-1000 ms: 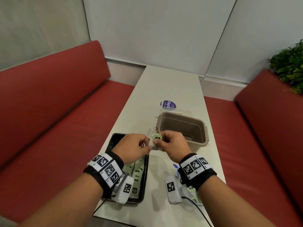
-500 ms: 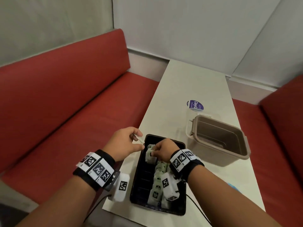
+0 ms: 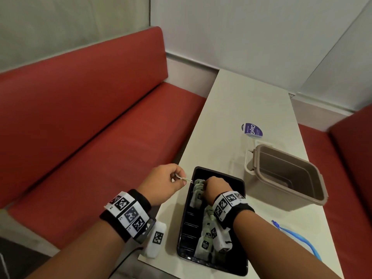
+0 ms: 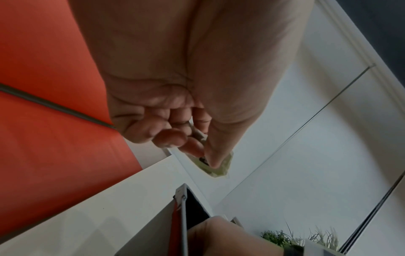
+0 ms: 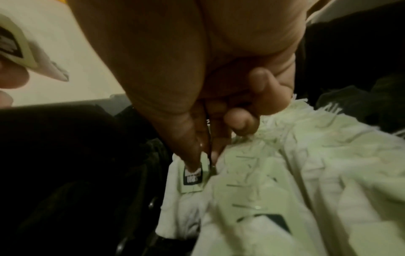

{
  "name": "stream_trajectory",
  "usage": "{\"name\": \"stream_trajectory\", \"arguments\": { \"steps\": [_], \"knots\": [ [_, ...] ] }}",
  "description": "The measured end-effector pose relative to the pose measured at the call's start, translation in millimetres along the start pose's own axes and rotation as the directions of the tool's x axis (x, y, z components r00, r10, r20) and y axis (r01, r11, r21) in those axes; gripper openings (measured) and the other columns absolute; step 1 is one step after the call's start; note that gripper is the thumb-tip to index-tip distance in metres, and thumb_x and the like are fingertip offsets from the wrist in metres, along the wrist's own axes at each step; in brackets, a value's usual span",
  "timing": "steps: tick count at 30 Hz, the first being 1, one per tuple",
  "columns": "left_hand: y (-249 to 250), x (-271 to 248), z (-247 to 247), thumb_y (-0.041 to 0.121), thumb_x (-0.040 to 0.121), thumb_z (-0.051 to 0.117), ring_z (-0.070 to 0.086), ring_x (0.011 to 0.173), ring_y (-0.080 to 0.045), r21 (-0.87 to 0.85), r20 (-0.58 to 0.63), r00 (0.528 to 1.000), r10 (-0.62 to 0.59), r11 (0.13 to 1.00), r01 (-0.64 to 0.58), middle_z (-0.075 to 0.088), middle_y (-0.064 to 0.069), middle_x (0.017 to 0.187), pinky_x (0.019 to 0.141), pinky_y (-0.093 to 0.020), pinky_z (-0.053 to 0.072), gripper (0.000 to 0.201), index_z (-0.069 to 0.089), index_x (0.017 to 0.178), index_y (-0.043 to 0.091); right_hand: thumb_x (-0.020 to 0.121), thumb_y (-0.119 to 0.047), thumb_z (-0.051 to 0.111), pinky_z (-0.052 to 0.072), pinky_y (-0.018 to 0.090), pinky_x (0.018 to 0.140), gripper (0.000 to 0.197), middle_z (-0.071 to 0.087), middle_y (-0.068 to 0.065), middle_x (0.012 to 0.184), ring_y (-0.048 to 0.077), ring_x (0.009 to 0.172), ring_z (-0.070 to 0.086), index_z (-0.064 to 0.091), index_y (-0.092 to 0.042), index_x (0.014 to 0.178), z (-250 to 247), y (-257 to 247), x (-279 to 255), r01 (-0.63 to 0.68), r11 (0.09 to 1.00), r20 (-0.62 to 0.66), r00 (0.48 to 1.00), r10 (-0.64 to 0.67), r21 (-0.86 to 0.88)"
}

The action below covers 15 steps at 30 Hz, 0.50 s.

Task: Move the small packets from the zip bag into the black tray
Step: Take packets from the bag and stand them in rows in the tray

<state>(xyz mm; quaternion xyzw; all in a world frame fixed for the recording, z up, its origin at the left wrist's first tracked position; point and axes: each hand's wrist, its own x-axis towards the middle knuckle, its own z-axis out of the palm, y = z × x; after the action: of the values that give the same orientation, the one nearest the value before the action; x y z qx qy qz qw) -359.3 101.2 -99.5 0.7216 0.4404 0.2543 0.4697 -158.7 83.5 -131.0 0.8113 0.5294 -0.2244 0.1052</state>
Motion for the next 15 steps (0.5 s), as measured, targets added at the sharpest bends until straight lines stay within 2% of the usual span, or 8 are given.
{"name": "stream_trajectory", "arguments": {
  "steps": [2,5,7,11,13,15],
  "knots": [
    [-3.2,1.0,4.8,0.023,0.085,0.072,0.054,0.062,-0.001,0.013,0.004,1.0,-0.003,1.0,0.003,0.063,0.01,0.073,0.064,-0.026,0.047,0.006,0.067,0.084,0.025,0.082,-0.022,0.065,0.058,0.042,0.084,0.013,0.07,0.005,0.091,0.027,0.082,0.067,0.065,-0.017,0.094,-2.3,-2.5,-5.3,0.014,1.0,0.004,1.0,-0.014,-0.019],
    [-8.2,0.9,12.5,0.027,0.088,0.071,0.051,0.059,0.002,0.03,-0.002,1.0,-0.025,0.999,0.025,0.059,0.011,0.071,0.061,-0.018,0.041,0.006,0.066,0.086,0.024,0.084,-0.03,0.068,0.055,0.042,0.088,0.027,0.069,0.006,0.103,0.028,0.094,0.066,0.061,-0.018,0.106,-6.2,-4.7,-16.1,0.043,0.997,0.033,0.999,-0.041,-0.065],
    [-10.1,1.1,15.7,0.032,0.092,0.066,0.053,0.064,-0.001,0.11,0.0,1.0,-0.026,0.994,0.026,0.06,0.01,0.073,0.062,-0.02,0.044,0.008,0.061,0.088,0.026,0.085,-0.034,0.068,0.053,0.04,0.088,0.029,0.068,0.005,0.107,0.028,0.099,0.066,0.062,-0.02,0.109,-6.2,-8.7,-21.3,0.064,0.991,0.063,0.996,-0.057,-0.118],
    [-8.6,1.5,20.0,0.038,0.1,0.048,0.064,0.075,-0.012,0.277,0.064,0.996,-0.067,0.96,0.047,0.071,0.008,0.079,0.073,-0.036,0.053,0.01,0.048,0.094,0.03,0.085,-0.036,0.066,0.047,0.051,0.099,0.037,0.063,0.005,0.122,0.032,0.116,0.058,0.058,-0.024,0.119,-3.4,-16.4,-22.1,0.035,0.982,0.13,0.992,-0.011,-0.185],
    [-7.2,0.4,23.2,0.042,0.098,0.048,0.064,0.075,-0.018,0.285,0.084,0.994,-0.067,0.958,0.041,0.069,0.007,0.078,0.072,-0.037,0.053,0.012,0.047,0.094,0.03,0.086,-0.037,0.063,0.045,0.054,0.099,0.033,0.063,0.005,0.121,0.034,0.117,0.057,0.058,-0.027,0.116,-3.9,-17.0,-21.6,0.047,0.981,0.129,0.991,-0.023,-0.187],
    [-3.6,0.0,25.3,0.045,0.096,0.052,0.061,0.071,-0.02,0.301,0.081,0.996,-0.045,0.954,0.018,0.063,0.006,0.074,0.064,-0.034,0.05,0.014,0.049,0.093,0.031,0.087,-0.037,0.061,0.045,0.053,0.099,0.029,0.063,0.005,0.12,0.034,0.116,0.057,0.058,-0.027,0.114,-3.8,-15.4,-20.7,0.046,0.986,0.123,0.992,-0.026,-0.162]
  ]
}}
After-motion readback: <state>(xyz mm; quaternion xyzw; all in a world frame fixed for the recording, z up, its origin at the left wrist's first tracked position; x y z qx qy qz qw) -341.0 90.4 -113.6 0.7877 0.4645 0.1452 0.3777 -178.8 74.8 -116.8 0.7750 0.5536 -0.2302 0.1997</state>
